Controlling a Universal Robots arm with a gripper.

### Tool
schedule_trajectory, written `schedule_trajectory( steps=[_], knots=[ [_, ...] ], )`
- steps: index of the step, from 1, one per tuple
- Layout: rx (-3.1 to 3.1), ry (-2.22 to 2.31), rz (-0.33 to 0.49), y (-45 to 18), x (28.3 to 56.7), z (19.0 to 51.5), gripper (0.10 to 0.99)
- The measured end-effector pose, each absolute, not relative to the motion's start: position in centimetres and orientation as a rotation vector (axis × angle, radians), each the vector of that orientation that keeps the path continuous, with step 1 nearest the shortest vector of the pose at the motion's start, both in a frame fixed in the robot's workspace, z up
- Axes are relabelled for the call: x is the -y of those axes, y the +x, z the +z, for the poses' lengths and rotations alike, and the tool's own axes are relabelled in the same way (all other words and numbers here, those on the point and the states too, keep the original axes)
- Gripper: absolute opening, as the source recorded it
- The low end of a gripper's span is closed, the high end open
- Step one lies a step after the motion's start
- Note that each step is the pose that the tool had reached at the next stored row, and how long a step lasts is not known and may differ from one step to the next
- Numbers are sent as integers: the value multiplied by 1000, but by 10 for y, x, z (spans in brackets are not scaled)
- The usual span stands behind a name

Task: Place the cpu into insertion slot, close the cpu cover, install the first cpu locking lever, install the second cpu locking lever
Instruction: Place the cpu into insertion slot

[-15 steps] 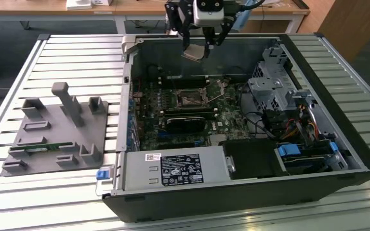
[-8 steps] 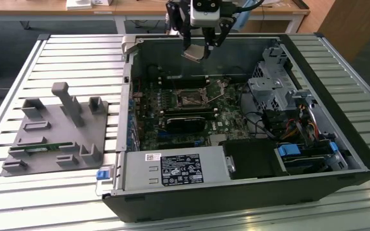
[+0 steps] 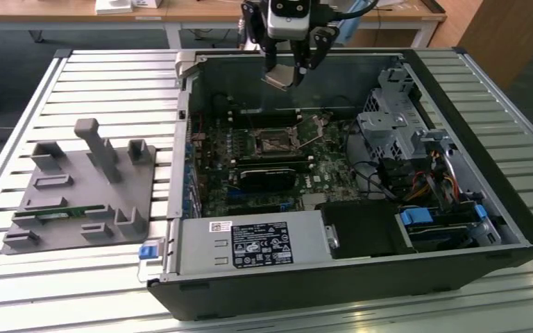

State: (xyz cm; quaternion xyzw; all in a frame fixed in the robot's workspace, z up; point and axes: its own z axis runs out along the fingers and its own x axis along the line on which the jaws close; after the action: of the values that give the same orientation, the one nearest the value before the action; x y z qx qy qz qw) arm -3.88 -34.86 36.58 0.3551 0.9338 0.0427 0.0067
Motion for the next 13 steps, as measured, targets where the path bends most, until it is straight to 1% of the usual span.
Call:
schedule_trajectory(
  steps=[13],
  knots=[
    [-2827, 1318, 131, -39, 349, 365, 537]
  ],
)
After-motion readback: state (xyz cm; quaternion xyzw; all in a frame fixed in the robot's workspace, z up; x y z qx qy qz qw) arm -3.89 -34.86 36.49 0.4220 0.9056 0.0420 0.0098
